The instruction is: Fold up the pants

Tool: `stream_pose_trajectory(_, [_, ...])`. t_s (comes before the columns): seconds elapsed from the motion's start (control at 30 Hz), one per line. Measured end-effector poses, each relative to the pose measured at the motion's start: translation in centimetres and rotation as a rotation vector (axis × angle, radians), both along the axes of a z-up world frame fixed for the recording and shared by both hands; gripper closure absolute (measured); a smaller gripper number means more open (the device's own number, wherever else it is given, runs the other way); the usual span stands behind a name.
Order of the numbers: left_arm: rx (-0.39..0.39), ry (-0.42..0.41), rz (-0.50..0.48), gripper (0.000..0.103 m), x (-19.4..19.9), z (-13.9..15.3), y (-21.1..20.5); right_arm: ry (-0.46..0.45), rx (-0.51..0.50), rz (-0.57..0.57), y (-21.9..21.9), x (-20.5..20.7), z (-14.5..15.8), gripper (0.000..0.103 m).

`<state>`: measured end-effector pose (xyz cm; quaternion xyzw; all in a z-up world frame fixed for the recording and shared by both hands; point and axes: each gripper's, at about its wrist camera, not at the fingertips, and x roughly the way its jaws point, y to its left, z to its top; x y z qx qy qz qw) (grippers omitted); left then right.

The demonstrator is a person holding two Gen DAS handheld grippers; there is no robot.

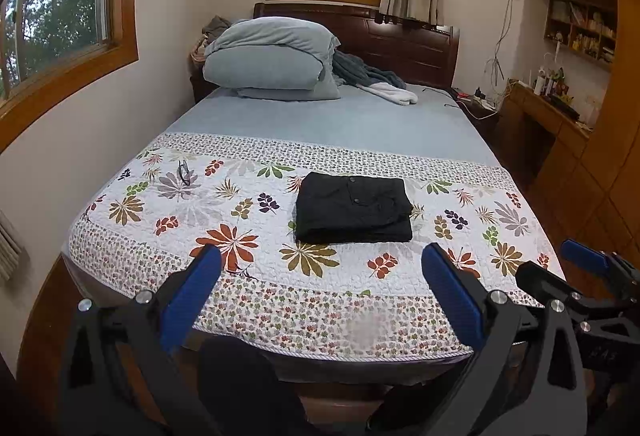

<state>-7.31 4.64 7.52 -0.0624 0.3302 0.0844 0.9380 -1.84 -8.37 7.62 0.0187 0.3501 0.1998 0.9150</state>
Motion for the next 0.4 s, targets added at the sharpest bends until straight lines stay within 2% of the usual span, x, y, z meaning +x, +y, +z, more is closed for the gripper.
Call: stream_pose_trajectory(0.4, [-0.009,0.015,0.025,0.003,0.02,0.04,0.67,0.001,0.0,-0.001,0.02,0.04,-0.04,0.004])
